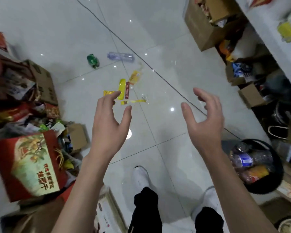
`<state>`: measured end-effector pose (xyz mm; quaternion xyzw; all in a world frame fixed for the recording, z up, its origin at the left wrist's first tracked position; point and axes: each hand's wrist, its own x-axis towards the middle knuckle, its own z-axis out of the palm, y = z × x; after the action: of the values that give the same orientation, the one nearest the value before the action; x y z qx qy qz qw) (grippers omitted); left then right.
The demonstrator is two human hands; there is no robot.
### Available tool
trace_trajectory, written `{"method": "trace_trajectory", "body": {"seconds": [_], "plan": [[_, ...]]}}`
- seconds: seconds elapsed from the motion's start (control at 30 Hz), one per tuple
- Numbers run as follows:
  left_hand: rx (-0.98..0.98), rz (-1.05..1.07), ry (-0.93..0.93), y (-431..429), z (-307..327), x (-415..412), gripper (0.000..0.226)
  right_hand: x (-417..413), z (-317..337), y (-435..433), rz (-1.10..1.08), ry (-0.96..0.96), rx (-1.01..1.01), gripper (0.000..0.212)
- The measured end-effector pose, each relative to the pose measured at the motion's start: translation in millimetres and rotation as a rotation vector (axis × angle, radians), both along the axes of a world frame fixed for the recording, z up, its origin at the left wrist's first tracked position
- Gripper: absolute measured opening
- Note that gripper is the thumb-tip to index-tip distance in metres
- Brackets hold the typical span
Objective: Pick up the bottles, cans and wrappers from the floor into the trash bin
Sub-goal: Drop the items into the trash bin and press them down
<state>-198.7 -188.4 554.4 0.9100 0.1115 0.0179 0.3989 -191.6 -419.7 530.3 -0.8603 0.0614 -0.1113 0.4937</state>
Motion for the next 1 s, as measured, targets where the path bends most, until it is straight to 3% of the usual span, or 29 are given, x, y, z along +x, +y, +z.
{"method": "trace_trajectory", "body": {"seconds": [0.23,0.53,1.0], "plan": [[0.031,0.155,-0.01,120,19,7,0.045,38,14,113,0.147,-0.018,-0.004,0.044],[0.039,0.255,-0.011,186,20,65,0.047,125,12,176,0.251,-0.043,-0.048,0.046],[0.065,0.366,0.056,244,-38,322,0.047,393,-50,224,0.28,0.011,-0.068,0.045]]}}
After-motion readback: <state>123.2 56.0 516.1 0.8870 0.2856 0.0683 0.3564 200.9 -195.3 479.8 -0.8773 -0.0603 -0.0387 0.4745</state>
